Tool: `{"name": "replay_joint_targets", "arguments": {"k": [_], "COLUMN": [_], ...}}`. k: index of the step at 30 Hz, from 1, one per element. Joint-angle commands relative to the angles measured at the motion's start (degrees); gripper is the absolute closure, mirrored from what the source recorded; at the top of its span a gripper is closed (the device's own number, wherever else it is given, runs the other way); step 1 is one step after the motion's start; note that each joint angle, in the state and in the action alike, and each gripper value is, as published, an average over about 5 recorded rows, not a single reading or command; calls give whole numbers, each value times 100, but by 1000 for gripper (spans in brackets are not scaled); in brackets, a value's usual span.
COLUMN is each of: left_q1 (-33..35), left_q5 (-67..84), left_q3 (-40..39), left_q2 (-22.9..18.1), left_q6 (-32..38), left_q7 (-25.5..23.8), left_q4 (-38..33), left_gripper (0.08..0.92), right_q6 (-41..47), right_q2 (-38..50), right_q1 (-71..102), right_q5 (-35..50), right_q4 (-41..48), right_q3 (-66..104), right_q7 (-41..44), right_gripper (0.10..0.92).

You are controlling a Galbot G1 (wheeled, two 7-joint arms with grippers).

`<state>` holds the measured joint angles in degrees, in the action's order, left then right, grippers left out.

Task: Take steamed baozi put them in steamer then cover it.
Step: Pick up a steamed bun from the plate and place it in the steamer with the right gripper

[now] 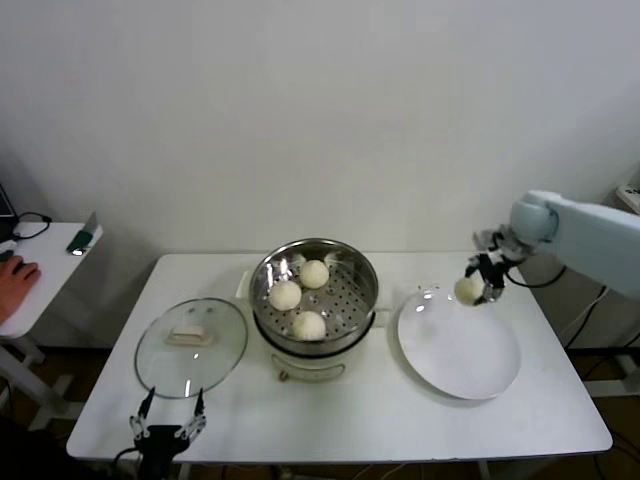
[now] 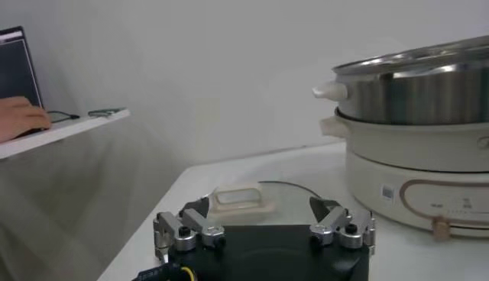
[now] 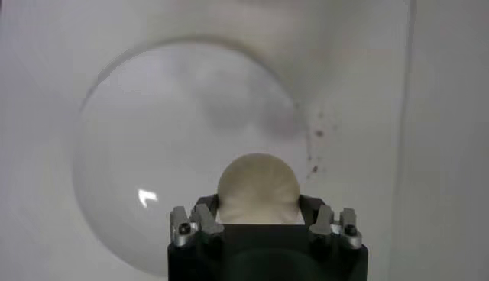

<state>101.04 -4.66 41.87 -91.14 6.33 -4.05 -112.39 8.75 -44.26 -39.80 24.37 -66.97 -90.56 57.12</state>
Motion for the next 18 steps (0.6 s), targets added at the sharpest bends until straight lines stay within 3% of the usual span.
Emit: {"name": "replay_joint_targets", "arguments": {"k": [1,8,18], "left_q1": [-6,-27,-20], "left_q5": [14,60,96], "left_q3": [-36,-24,10], "left_q2": [36,77,81], "left_q6": [-11,-14,-14], "left_q7": [-12,-14,-14], "left_q4": [-14,-18,-33], "left_gripper": [177,177,177], "right_q6": [599,977,1119], "right_q2": [-651,-1278,-1988], "right_q1": [-2670,-2423,-1283], "right_q5": [2001,2612,2256], "right_q4": [-1674,-2178,-1709], "right_q3": [-1128,-683,-522], "right_q7": [-87,-517,-809], "right_gripper": [330,330,330]}}
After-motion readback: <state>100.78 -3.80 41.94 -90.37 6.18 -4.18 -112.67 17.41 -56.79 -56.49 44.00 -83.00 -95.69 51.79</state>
